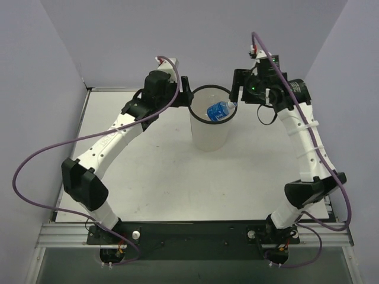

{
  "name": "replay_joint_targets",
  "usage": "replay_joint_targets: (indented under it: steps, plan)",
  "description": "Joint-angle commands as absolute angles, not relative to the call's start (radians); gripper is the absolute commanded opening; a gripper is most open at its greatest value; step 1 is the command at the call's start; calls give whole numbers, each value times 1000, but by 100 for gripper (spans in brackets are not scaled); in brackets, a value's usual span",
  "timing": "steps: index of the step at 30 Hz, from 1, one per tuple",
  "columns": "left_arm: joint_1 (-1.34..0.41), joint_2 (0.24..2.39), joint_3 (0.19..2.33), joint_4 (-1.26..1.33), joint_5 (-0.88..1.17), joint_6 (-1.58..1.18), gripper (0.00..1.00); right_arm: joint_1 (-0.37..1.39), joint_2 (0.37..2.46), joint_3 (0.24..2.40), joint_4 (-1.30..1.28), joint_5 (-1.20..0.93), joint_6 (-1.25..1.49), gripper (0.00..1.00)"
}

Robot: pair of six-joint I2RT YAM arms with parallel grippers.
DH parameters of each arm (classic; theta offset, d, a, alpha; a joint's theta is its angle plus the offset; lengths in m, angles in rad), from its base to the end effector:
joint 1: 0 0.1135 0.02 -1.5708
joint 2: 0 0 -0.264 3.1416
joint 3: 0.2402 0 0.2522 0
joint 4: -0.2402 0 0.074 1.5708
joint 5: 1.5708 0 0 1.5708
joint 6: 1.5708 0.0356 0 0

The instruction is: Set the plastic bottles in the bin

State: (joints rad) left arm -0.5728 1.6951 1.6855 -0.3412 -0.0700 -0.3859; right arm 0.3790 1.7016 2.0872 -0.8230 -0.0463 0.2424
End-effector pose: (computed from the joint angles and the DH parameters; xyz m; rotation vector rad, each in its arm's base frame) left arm 0.3384 -0.2153 0.3955 0.1354 1.9588 -0.5718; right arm 0.3321 0.1340 0.4766 -0.1688 2.0285 0.4408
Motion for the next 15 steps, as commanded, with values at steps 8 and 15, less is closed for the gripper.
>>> replay_joint_targets:
  steps: [8,15]
  plan:
    - [-543,1315,1390,-416,-114,-535,97,268,1219,1617,-815,-112,356,87]
    - [-548,979,973,-382,-83,-701,97,265,849,1139,-772,-120,440,87]
